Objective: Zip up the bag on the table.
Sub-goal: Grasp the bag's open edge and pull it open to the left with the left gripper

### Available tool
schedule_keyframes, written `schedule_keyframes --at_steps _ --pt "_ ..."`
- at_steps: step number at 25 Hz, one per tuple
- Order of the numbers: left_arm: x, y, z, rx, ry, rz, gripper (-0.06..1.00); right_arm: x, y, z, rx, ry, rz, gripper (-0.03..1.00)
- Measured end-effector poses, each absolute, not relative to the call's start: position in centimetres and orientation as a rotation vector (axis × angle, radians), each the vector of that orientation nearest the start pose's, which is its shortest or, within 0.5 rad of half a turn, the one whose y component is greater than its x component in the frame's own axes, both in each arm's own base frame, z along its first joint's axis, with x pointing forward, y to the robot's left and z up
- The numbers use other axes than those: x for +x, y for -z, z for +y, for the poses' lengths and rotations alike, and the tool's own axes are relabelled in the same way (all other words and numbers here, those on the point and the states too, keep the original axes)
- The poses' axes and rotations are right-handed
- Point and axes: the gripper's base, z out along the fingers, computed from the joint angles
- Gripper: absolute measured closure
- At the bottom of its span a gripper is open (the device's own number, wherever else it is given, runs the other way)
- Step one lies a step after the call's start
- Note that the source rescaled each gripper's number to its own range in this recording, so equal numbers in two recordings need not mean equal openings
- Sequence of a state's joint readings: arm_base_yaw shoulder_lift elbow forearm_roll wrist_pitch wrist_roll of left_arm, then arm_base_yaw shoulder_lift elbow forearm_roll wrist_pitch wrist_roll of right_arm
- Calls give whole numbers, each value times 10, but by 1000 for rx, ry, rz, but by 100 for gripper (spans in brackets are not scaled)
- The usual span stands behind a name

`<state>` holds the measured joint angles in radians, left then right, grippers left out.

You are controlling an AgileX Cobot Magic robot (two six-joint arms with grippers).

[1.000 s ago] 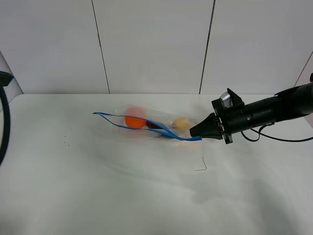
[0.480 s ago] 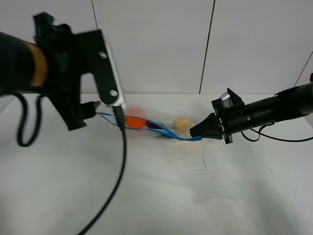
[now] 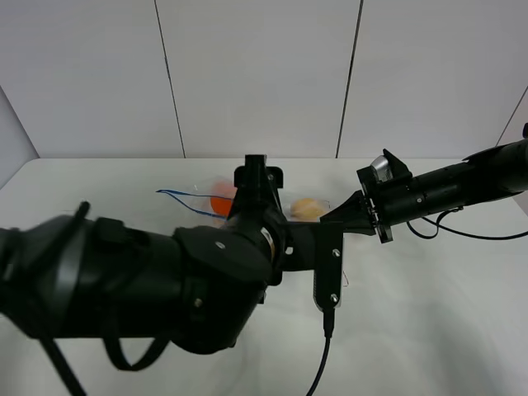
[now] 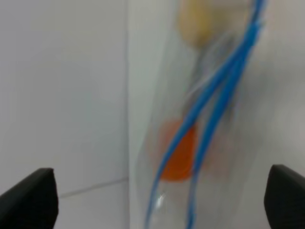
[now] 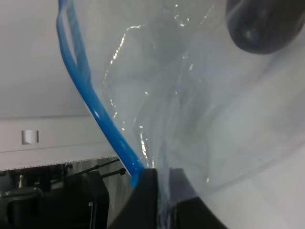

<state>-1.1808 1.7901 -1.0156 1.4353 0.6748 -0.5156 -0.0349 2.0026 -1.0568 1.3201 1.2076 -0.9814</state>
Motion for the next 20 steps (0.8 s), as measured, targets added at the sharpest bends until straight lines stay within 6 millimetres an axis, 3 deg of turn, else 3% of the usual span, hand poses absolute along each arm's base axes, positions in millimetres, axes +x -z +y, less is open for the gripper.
schedule_keyframes --at_steps 7,14,20 --pt "182 -190 -328 1748 -482 1278 -1 342 -150 71 -107 -1599 2526 97" --pt "186 -160 -337 1773 -504 1292 -1 341 -150 71 -108 -1599 2527 97" --pt "190 -152 -345 1769 -519 1297 3 341 -150 71 -109 -1598 2528 97"
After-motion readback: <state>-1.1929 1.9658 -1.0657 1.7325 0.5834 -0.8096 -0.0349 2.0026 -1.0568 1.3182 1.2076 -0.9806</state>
